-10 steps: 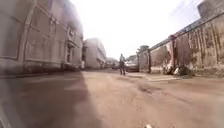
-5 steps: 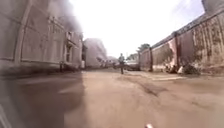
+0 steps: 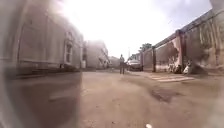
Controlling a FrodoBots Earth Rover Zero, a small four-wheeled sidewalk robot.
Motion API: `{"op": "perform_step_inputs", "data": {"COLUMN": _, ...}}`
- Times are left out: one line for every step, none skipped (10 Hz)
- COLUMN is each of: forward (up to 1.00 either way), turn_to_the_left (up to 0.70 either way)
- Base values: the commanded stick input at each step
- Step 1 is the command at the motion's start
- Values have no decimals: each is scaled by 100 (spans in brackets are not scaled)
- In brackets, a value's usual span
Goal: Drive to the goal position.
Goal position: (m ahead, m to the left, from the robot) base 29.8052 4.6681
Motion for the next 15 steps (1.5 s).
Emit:
{"op": "perform_step_inputs", "data": {"forward": 70, "turn_to_the_left": 1}}
{"op": "perform_step_inputs", "data": {"forward": 70, "turn_to_the_left": 1}}
{"op": "perform_step_inputs", "data": {"forward": 70, "turn_to_the_left": 1}}
{"op": "perform_step_inputs", "data": {"forward": 70, "turn_to_the_left": 1}}
{"op": "perform_step_inputs", "data": {"forward": 70, "turn_to_the_left": 1}}
{"op": "perform_step_inputs", "data": {"forward": 70, "turn_to_the_left": 1}}
{"op": "perform_step_inputs", "data": {"forward": 70, "turn_to_the_left": 0}}
{"op": "perform_step_inputs", "data": {"forward": 70, "turn_to_the_left": -11}}
{"op": "perform_step_inputs", "data": {"forward": 70, "turn_to_the_left": -22}}
{"op": "perform_step_inputs", "data": {"forward": 70, "turn_to_the_left": -34}}
{"op": "perform_step_inputs", "data": {"forward": 70, "turn_to_the_left": -25}}
{"op": "perform_step_inputs", "data": {"forward": 70, "turn_to_the_left": 1}}
{"op": "perform_step_inputs", "data": {"forward": 70, "turn_to_the_left": 1}}
{"op": "perform_step_inputs", "data": {"forward": 70, "turn_to_the_left": 1}}
{"op": "perform_step_inputs", "data": {"forward": 70, "turn_to_the_left": 1}}
